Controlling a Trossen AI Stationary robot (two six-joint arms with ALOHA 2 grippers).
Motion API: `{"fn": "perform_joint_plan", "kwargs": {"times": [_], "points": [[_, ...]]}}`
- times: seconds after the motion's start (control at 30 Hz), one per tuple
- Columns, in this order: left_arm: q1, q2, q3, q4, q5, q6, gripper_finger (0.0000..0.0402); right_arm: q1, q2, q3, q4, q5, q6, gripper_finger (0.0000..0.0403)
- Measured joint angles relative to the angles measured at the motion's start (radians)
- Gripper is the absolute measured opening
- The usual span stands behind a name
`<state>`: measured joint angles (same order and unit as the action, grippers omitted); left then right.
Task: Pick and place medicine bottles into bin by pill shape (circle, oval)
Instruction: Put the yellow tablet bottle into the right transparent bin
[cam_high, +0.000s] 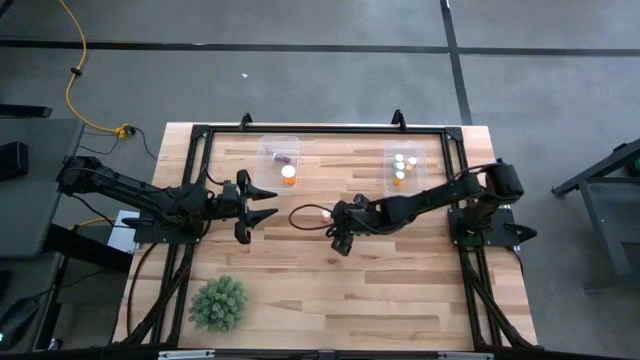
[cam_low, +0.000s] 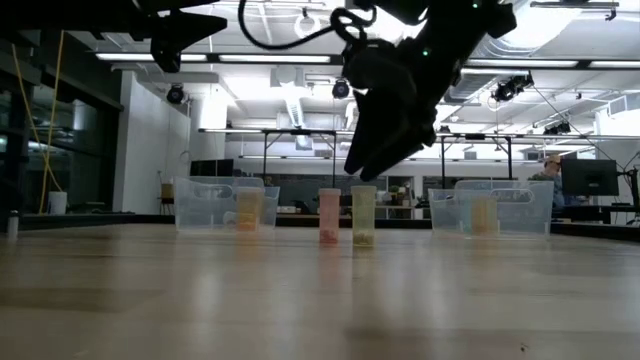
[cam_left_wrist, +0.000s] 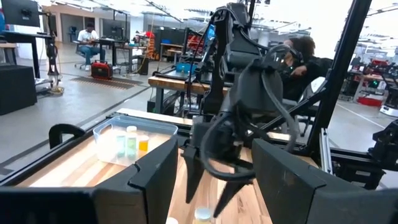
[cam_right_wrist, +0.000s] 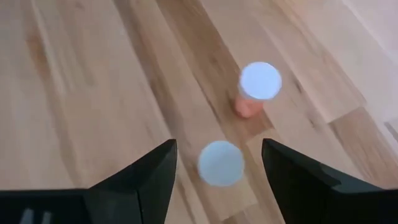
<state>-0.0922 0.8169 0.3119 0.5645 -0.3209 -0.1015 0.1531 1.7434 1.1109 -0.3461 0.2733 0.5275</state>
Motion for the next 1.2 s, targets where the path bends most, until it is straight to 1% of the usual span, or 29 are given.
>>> {"fn": "perform_joint_plan", "kwargs": {"times": [0.23,0.4,0.67,0.9,1.2], "points": [[0.0,0.0,0.0,-0.001,0.0,0.0,0.0196,-0.026,0.005,0.001,-0.027,0.002,0.06,0.0229],[0.0,0.0,0.0,0.0,0.0,0.0,0.0196,-0.018,0.005,0.001,-0.031,-0.07,0.051,0.0229],[0.0,0.0,0.0,0.0,0.0,0.0,0.0196,-0.013,0.011,0.001,-0.031,-0.091,0.047,0.0229],[0.0,0.0,0.0,-0.001,0.0,0.0,0.0196,-0.028,0.038,0.001,-0.02,-0.092,0.04,0.0229],[0.0,0.0,0.0,0.0,0.0,0.0,0.0196,-0.032,0.035,0.001,0.01,-0.093,0.002,0.0229]]}}
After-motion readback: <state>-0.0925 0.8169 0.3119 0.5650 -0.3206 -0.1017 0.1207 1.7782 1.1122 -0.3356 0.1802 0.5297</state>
